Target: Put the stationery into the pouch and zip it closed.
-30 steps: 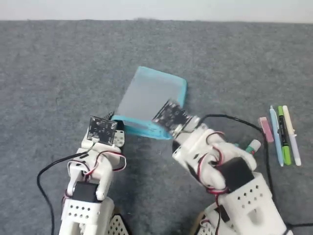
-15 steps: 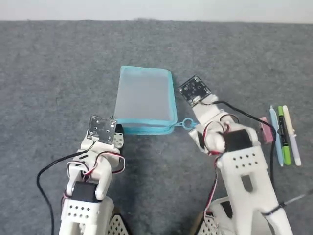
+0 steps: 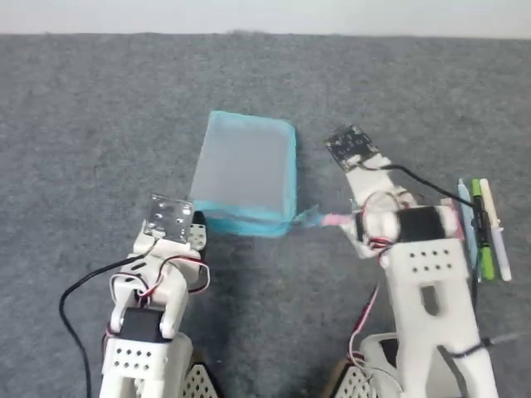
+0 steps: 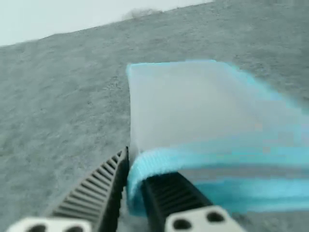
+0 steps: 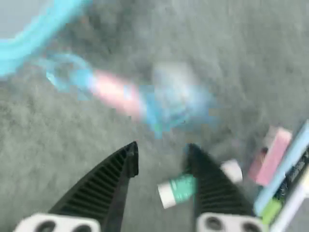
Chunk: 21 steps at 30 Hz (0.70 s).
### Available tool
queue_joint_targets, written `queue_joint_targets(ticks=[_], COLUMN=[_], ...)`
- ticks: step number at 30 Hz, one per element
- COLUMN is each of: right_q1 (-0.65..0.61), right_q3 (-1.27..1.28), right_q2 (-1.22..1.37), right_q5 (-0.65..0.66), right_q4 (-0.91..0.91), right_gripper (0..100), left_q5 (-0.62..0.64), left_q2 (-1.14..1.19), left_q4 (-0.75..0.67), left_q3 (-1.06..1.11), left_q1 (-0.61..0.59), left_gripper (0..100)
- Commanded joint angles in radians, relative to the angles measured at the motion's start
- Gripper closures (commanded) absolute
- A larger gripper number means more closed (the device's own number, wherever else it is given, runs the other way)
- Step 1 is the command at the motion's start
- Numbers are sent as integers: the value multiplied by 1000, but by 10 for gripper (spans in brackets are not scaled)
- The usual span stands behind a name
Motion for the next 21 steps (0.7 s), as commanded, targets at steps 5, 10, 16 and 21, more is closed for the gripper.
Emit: queue_joint_targets(ticks=[5,10,16,21], right_q1=[268,539,733,776], right_q3=[-158,-161,-169,-169], right_q2=[-76,45,297,444], right_q5=[199,419,534,566], right_q4=[182,105,-45,-156], right_gripper=[772,781,781,781], left_q5=[14,14,12,9], left_q2=[-17,-14,-15,-17], left_q4=[5,5,5,6], left_q3=[-65,-64,-28,-2], left_q1=[8,9,104,199], left_gripper=[989,989,989,989])
